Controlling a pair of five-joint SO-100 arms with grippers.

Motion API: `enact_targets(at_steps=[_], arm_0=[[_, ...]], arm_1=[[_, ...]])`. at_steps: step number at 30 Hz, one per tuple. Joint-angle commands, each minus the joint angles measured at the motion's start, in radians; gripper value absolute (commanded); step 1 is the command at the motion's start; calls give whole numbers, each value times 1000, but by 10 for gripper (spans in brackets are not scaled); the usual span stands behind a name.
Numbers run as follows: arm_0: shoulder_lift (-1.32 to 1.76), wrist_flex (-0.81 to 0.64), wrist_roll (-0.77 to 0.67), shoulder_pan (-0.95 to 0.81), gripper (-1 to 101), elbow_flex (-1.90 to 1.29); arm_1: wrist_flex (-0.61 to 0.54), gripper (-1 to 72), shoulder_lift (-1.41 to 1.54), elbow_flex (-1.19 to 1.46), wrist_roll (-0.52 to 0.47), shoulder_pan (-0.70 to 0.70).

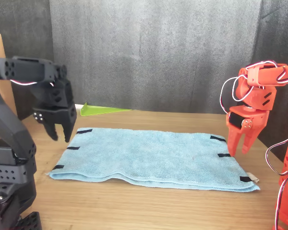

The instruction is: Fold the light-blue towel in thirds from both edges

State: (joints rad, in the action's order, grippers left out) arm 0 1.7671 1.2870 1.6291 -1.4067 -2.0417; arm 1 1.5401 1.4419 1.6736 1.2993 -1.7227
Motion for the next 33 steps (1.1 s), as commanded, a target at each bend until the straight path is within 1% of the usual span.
enact_targets(at_steps=[1,4,18,23,33], arm_0=[[-18,9,11,-8,255,26],[-58,8,14,-21,268,44],[-256,23,20,31,270,198],[-267,21,17,31,273,204],[-276,23,31,12,276,204]], arm_1=[[21,210,48,-26,2,-14],[31,213,54,-26,-2,-14],[38,220,55,-21,-14,-12],[40,228,51,-20,-21,-11],[2,244,-48,-37,-32,0]])
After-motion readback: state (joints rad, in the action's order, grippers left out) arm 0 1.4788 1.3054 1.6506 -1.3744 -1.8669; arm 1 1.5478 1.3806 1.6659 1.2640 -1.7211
